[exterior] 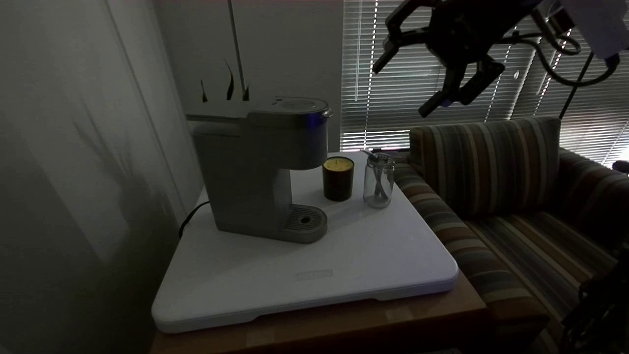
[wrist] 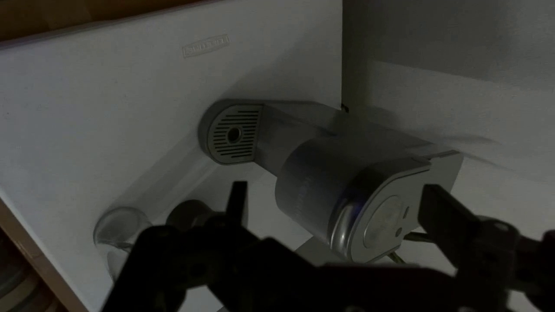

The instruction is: Open the lid of the coffee maker

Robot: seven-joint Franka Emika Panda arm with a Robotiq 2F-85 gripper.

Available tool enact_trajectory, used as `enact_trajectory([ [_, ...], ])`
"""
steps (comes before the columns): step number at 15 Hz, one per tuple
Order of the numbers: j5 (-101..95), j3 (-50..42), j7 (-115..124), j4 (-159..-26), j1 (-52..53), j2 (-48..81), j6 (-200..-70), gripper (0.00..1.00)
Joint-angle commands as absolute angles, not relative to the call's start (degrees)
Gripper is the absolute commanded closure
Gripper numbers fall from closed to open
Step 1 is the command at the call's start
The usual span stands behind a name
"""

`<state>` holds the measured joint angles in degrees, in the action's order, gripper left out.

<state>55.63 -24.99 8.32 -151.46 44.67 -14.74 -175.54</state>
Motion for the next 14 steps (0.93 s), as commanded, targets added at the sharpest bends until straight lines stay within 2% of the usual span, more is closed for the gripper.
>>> enact_trajectory([
  [1, 56.7, -25.85, 7.62, -151.29, 44.96, -12.81, -177.62, 0.0],
  [3, 57.17, -27.59, 7.05, -151.44, 44.52, -11.03, -177.54, 0.0],
  [4, 57.3, -28.65, 6.98, -151.23, 44.36, -10.22, -177.24, 0.25],
  [5, 57.17, -29.53, 7.02, -150.89, 44.25, -9.15, -177.26, 0.27],
  [6, 57.43, -30.6, 6.79, -150.35, 44.5, -8.58, -176.91, 0.34],
  [14, 59.97, -33.77, 5.63, -143.99, 47.61, -4.36, -173.93, 0.92],
])
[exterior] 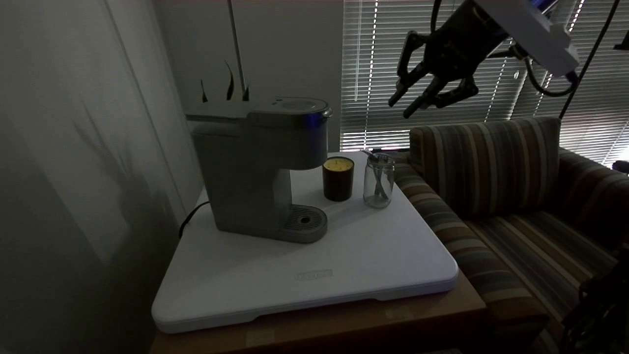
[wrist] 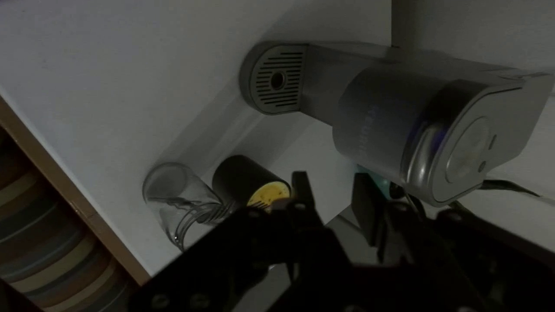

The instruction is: Open the lid of the coffee maker

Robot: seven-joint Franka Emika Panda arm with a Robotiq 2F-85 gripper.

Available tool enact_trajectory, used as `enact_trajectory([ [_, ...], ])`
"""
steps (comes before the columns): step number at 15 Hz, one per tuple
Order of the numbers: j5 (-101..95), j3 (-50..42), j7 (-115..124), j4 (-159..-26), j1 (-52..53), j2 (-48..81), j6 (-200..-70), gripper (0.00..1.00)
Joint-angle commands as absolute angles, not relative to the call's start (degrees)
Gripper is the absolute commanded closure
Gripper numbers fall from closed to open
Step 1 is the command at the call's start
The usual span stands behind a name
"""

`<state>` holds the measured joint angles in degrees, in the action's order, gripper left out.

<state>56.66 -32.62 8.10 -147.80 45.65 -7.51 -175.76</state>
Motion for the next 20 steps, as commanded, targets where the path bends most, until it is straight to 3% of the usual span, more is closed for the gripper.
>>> enact_trajectory([
  [1, 61.15, -33.71, 5.18, -143.08, 48.31, -3.72, -173.62, 0.97],
  [2, 62.66, -33.63, 4.67, -142.17, 49.05, -3.03, -173.48, 1.0],
  [20, 86.86, -32.68, -15.02, -128.54, 46.98, 12.9, -168.49, 1.0],
])
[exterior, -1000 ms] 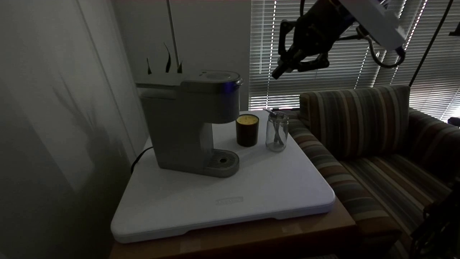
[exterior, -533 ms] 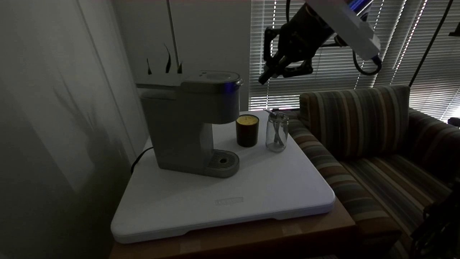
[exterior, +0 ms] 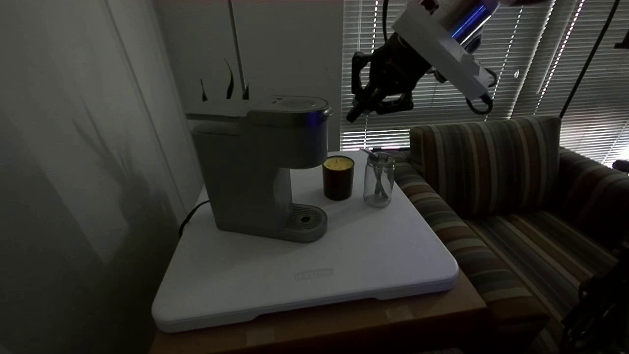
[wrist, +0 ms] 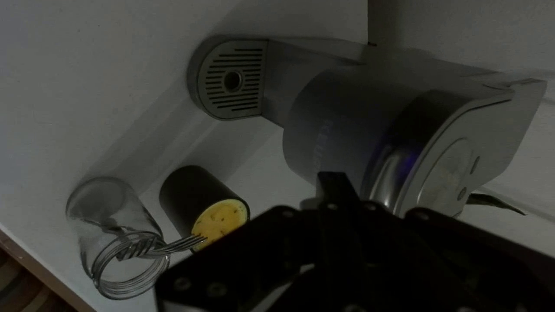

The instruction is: Open the lid of the coffee maker

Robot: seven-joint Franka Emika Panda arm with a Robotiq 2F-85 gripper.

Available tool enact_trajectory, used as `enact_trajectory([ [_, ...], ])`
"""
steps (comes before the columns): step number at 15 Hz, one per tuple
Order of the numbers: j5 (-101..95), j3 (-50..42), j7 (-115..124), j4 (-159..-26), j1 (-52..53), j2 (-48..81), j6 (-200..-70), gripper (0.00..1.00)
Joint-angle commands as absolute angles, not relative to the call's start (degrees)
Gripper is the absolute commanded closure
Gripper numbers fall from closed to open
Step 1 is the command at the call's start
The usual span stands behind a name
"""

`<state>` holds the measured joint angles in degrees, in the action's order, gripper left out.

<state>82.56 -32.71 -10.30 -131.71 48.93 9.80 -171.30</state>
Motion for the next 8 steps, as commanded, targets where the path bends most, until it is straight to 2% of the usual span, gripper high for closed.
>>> enact_trajectory([
  [1, 88.41, -32.63, -16.41, -127.83, 46.54, 13.53, -167.78, 1.0],
  [8, 97.29, -32.6, -24.12, -124.34, 44.5, 17.76, -163.04, 1.0],
])
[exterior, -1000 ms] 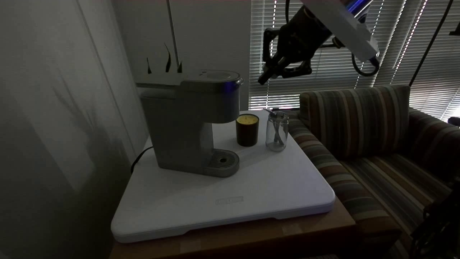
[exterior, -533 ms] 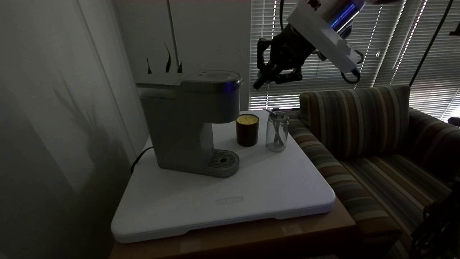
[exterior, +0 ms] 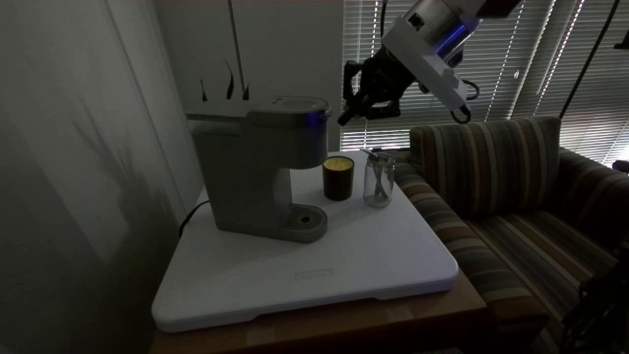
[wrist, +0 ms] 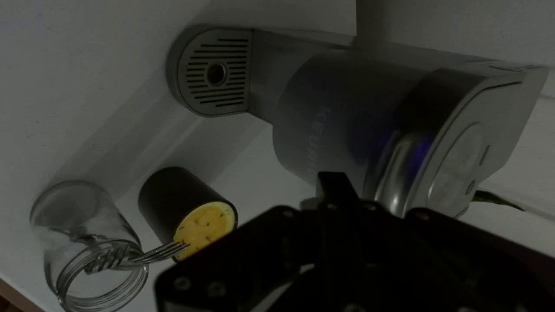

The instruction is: Open the lid of the coffee maker

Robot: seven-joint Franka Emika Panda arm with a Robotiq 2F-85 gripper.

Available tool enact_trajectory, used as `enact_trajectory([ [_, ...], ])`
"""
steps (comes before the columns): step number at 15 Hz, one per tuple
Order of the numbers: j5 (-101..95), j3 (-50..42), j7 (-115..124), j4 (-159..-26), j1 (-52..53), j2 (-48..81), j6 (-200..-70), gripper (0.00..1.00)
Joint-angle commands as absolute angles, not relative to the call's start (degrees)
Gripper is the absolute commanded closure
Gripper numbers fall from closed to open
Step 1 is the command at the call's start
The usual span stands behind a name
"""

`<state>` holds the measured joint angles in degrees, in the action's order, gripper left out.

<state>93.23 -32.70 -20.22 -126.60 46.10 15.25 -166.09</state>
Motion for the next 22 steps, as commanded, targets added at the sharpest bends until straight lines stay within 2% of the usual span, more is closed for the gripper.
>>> enact_trajectory([
  [1, 98.1, -32.6, -24.7, -124.06, 44.37, 18.32, -162.48, 1.0],
  [14, 100.71, -33.59, -26.34, -122.18, 43.57, 18.83, -161.67, 1.0],
  [22, 117.13, -34.93, -30.71, -122.13, 42.32, 18.01, -155.02, 1.0],
])
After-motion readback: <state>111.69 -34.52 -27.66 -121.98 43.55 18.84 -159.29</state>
